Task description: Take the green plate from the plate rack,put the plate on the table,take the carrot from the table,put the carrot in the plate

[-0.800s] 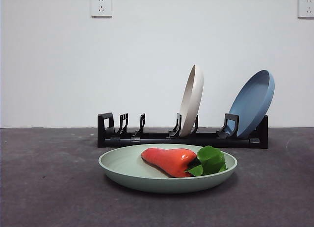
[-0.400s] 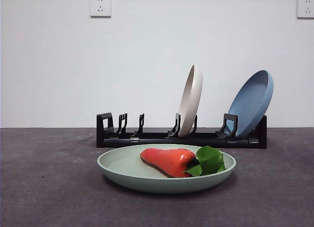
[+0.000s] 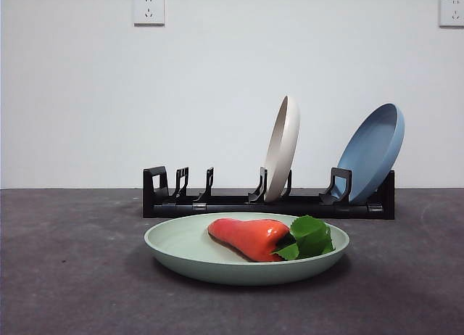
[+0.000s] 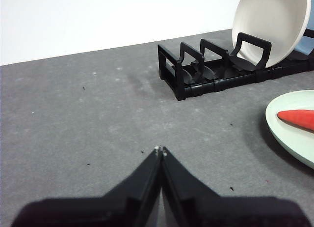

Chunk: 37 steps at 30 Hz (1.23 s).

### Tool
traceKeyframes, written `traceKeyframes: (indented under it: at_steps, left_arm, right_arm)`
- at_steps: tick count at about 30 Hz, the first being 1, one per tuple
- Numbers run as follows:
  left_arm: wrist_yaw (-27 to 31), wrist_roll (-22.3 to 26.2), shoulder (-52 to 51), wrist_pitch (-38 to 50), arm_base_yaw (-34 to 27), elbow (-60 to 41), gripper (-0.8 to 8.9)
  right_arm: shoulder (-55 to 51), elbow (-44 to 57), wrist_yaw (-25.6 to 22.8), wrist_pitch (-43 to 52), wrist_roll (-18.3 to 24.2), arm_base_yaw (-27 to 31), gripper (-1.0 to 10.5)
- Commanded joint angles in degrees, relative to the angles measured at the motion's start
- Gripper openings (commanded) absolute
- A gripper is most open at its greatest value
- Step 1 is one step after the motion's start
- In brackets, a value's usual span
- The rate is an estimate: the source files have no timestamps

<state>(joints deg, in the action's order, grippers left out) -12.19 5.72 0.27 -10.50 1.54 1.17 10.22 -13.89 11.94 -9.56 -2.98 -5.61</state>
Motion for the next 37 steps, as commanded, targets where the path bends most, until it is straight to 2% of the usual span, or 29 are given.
traceKeyframes:
  at_steps: [1,5,9,13,18,21,37]
  left_arm:
    - [0.1,-0.4,-0.2,-0.6,-0.2,-0.5,-0.02]
    - [0.1,-0.4,-0.2,-0.6,-0.2,-0.5,-0.02]
    - [0.1,-0.4,-0.2,-0.6,-0.2,-0.5,-0.02]
    - [0.1,-0.4,-0.2,-0.6,-0.2,-0.5,-0.02]
    - [0.1,-0.4,-0.2,-0.6,-0.2,-0.5,-0.02]
    - [0.1,-0.4,-0.2,-0.6,-0.2,-0.5,-0.02]
    - [0.1,-0.4,-0.2,-0.6,-0.2,-0.5,-0.02]
  right_arm:
    - [-2.9,4.3,-2.6,1.1,-0.2,0.2,0.0]
    - [-5.3,7.8,-5.1,0.9,-0.2,0.2,0.0]
    - [-6.7,10.3,-5.0,0.9,-0.8,0.2,0.0]
    - [-8.8,13.5,-5.0,0.9,-3.4,0.2,0.0]
    - [-10.1,13.6,-4.8,-0.5,-4.3,0.1,0.0]
    - [-10.2,13.6,-4.9,-0.3,-7.6,0.1,0.0]
    - [-9.9,13.6,-4.9,-0.3,-7.6,0.2,0.0]
